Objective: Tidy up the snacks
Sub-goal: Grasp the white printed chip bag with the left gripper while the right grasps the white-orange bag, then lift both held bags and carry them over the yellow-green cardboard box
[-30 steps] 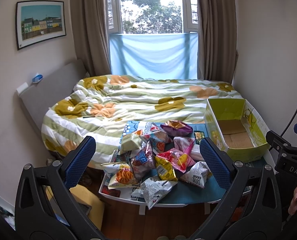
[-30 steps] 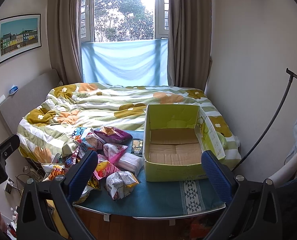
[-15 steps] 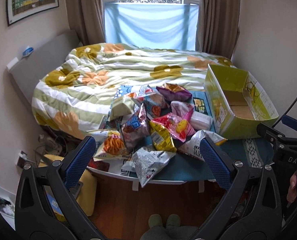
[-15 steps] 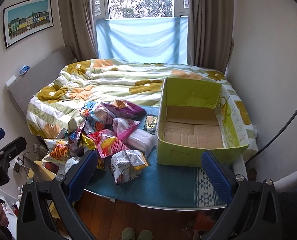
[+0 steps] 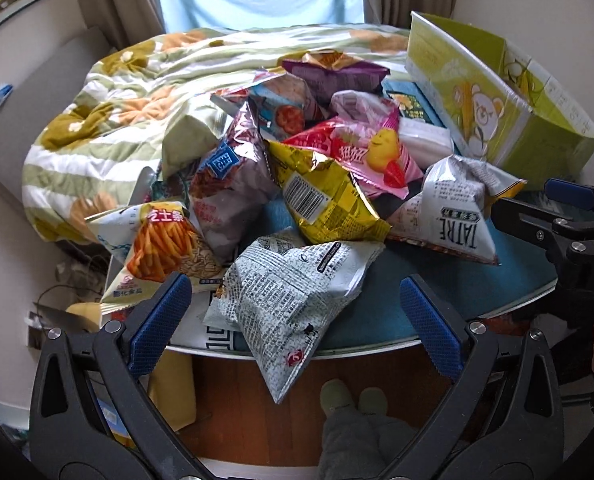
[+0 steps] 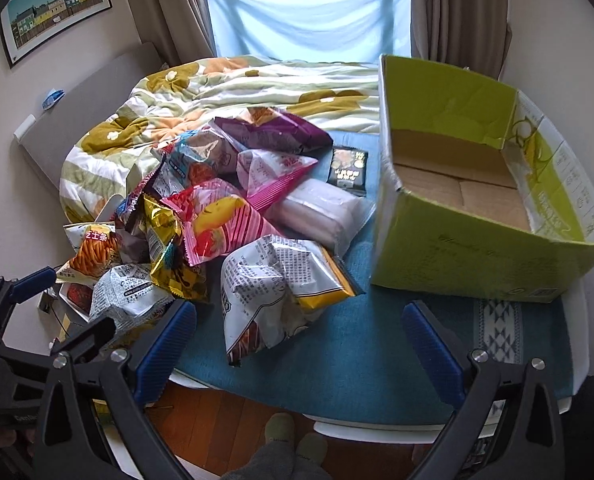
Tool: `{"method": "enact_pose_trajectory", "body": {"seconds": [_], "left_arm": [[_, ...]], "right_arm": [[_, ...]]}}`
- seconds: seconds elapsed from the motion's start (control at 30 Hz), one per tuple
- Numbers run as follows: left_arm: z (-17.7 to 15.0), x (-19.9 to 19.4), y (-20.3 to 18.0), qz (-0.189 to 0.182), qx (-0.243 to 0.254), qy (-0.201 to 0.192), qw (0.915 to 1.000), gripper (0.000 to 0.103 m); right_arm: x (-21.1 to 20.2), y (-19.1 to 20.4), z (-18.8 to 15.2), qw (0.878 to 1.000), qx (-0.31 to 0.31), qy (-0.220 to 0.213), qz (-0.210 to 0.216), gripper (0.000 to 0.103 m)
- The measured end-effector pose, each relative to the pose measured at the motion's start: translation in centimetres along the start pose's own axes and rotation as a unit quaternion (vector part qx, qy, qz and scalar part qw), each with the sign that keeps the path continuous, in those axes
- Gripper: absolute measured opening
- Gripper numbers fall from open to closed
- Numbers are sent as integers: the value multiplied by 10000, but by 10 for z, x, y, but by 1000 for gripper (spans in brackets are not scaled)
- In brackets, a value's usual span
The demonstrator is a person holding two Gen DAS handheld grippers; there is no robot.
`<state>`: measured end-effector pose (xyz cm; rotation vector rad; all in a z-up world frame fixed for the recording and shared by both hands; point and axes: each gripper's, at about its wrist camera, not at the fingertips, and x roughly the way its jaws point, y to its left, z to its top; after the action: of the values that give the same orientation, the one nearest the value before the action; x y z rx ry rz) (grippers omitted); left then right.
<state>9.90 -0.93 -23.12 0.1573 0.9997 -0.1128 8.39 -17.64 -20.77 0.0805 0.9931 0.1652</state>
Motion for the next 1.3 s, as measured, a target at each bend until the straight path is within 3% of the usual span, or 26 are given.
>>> {"method": "enact_pose_trajectory", "body": {"seconds": [0.2, 0.43, 0.67, 0.83, 0.9, 1.0, 1.3], "left_arm": [[-2, 31, -4, -49, 363, 225, 9991, 102], [-2, 46, -17, 92, 832, 352, 9959, 86], [-4, 47, -24, 106, 1076, 376, 9934, 76], [-5, 44, -23, 107, 1096, 381, 9932, 71], [-5, 43, -20, 82, 1068, 395, 9935, 70], [-3, 37, -17, 48, 1000, 376, 9943, 69], [-1, 4, -10, 98, 872, 224, 9959, 69]], "right_arm": [[40, -4, -2, 9980, 508, 301, 242, 103], [67, -14, 1, 9918, 1082, 474, 493, 103], [75, -10, 8, 9925, 1029, 428, 507, 103], [79, -7, 9, 9923, 990, 469, 577, 87], [77, -6, 9, 9925, 947, 459, 624, 74], [74, -2, 9, 9929, 936, 439, 584, 68], [47, 3, 10, 9941, 879, 268, 575, 66]]}}
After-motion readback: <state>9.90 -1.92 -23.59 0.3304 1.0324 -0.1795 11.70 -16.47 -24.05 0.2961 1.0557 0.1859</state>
